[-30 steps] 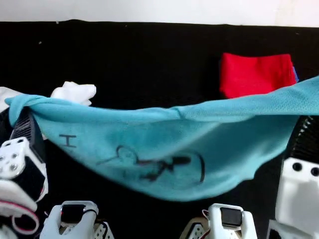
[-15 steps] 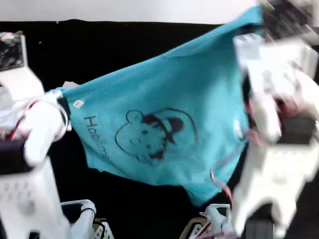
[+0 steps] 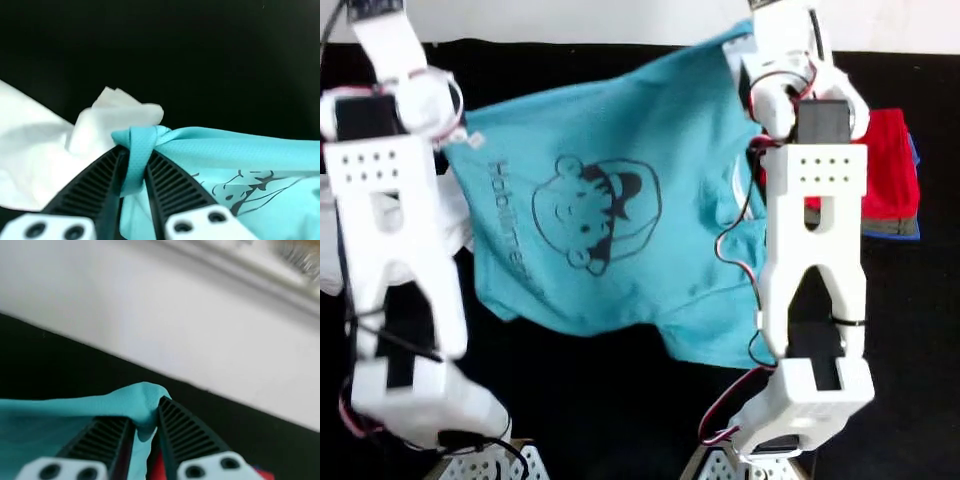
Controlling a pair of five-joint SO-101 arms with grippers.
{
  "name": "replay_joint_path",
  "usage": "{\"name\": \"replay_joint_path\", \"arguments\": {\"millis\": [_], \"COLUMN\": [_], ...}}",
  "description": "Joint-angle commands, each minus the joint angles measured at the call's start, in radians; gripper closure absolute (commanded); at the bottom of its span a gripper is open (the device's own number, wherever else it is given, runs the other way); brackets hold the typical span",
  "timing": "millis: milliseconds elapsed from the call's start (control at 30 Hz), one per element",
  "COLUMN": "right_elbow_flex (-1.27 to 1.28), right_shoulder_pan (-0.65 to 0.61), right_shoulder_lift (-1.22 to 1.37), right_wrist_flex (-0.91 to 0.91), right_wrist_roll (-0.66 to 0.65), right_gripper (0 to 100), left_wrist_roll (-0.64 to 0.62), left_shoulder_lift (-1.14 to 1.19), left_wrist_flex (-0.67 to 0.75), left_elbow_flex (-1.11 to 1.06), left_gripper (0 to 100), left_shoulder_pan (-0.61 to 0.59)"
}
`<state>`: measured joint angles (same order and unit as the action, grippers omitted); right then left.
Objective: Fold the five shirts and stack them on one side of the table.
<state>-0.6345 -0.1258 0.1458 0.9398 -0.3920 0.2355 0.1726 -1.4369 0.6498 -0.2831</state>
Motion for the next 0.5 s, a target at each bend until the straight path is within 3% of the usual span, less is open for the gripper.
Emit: {"name": "replay_joint_path", "arguments": {"millis": [0, 167, 333, 467], "right_elbow_flex": [-0.101, -0.099, -0.101, -0.101], "right_shoulder_pan": [-0.001, -0.001, -0.002, -0.004], "right_shoulder_lift": [0.015, 0.087, 0.133, 0.136], "right_wrist_flex": [-0.002, 0.101, 0.188, 0.203], "right_wrist_roll": [-0.008, -0.008, -0.006, -0.008], "right_gripper": [99.3, 99.3, 99.3, 99.3], "left_wrist_roll": [0.006, 0.006, 0.005, 0.005], "left_shoulder_lift": [0.170, 0.426, 0.561, 0.578], "left_wrist_flex": [-0.166, -0.296, -0.311, -0.327], "left_elbow_flex": [0.421, 0.588, 0.604, 0.601], "left_gripper": [99, 99, 98, 84], "left_shoulder_pan": [0.024, 0.038, 0.036, -0.013]}}
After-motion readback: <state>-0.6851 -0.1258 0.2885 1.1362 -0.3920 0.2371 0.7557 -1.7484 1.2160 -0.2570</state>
